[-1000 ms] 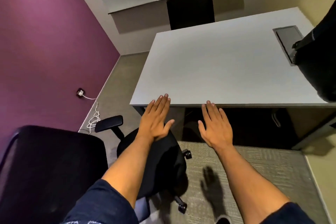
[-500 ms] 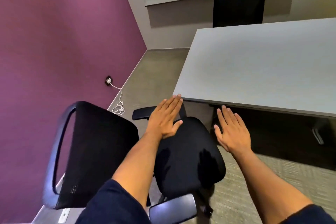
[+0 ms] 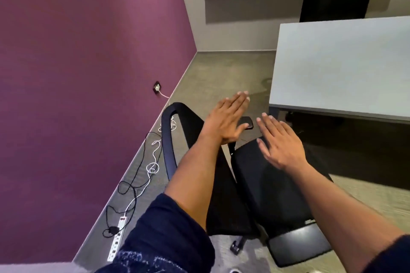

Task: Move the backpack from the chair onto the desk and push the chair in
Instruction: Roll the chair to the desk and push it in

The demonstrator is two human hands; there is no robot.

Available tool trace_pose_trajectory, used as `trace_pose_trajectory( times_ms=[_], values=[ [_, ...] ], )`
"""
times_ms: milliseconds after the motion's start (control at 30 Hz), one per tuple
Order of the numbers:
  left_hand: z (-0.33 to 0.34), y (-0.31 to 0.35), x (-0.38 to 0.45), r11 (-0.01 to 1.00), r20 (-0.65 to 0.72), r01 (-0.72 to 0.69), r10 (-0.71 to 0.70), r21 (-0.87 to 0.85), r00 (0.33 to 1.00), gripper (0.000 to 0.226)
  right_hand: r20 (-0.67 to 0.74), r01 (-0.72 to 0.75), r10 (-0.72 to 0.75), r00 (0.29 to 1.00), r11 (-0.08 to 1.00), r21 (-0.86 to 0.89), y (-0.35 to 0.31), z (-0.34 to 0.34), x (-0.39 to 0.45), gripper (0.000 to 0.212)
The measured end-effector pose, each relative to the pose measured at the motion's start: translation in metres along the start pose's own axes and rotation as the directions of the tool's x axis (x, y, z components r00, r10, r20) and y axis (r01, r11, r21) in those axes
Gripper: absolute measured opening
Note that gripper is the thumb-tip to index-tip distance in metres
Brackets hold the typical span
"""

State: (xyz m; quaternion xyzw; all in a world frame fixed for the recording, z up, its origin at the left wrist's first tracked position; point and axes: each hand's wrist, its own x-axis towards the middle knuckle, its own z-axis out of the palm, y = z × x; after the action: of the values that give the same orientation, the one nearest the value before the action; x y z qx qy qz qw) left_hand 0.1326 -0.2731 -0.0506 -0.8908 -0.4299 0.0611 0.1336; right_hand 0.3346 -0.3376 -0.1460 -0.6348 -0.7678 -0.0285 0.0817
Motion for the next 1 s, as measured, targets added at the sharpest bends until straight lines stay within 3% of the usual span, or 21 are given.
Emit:
trace_pose_trajectory(
  times_ms=[133,367,500,600,733,867,1000],
  values=[
    [0.014,-0.035,-0.026,0.998,0.024,0.058,-0.058,0.006,0.998,0.077,-0.044,0.025,-0.022,0.999,0.998,0.065,-0.032,-0.002,0.010,0.068],
    [0.018,-0.073,-0.081,0.984,0.108,0.170,-0.174,0.045,0.979,0.078,-0.164,0.238,-0.192,0.968,0.912,0.334,-0.085,-0.003,0.012,0.066],
    [0.020,-0.083,-0.107,0.963,0.161,0.265,-0.270,0.048,0.949,0.074,-0.017,0.298,-0.326,0.945,0.841,0.451,-0.110,-0.013,0.012,0.071],
    [0.024,-0.093,-0.114,0.939,0.267,0.339,-0.313,-0.059,0.912,0.072,0.186,0.233,-0.385,0.904,0.809,0.540,-0.122,-0.022,0.016,0.072],
    [0.029,-0.122,-0.101,0.960,0.269,0.274,-0.250,-0.055,0.930,0.070,0.381,0.124,-0.415,0.826,0.794,0.596,-0.136,-0.027,0.025,0.077],
    [0.046,-0.151,-0.078,0.956,0.200,0.237,-0.201,-0.174,0.959,0.069,0.598,-0.234,-0.258,0.758,0.748,0.620,-0.146,-0.027,0.047,0.104],
    [0.065,-0.167,-0.063,0.877,0.105,0.218,-0.191,-0.429,0.976,0.060,0.687,-0.440,-0.185,0.702,0.646,0.624,-0.160,-0.023,0.066,0.133]
  ],
)
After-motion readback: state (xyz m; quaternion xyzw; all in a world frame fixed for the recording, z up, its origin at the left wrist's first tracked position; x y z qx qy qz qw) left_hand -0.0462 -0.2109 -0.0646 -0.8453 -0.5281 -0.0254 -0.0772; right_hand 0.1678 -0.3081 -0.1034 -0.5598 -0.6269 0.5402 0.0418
